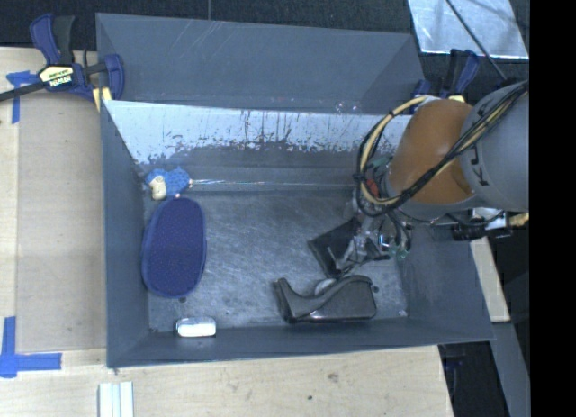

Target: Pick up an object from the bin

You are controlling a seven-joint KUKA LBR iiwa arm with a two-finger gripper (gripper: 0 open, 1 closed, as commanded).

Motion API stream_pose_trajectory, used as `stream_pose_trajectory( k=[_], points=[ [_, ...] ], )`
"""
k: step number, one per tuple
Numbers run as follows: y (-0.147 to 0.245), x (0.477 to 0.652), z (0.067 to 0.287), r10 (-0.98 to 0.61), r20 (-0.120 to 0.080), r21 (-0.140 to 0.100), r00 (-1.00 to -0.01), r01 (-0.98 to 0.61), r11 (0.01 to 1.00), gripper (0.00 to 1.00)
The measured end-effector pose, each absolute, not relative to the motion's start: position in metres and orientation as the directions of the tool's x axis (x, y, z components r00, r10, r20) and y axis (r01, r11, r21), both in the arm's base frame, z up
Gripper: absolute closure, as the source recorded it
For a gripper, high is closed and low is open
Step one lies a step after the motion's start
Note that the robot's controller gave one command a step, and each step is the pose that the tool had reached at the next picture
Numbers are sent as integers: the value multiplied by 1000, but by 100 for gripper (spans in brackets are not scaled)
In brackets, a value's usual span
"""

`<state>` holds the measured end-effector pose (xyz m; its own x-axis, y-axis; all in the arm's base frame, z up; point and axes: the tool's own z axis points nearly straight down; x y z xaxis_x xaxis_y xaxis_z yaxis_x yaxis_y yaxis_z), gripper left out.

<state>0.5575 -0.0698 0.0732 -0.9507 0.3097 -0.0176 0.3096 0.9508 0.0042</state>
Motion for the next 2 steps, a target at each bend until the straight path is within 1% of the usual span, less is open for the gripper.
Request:
stream_pose_trajectory(
  k=[1, 2],
  points=[
    [-70, 556, 71, 305, -9, 0, -952, 305, 952, 100],
    [-86, 562, 315, 268, -14, 1, -963, 268, 964, 100]
  ],
)
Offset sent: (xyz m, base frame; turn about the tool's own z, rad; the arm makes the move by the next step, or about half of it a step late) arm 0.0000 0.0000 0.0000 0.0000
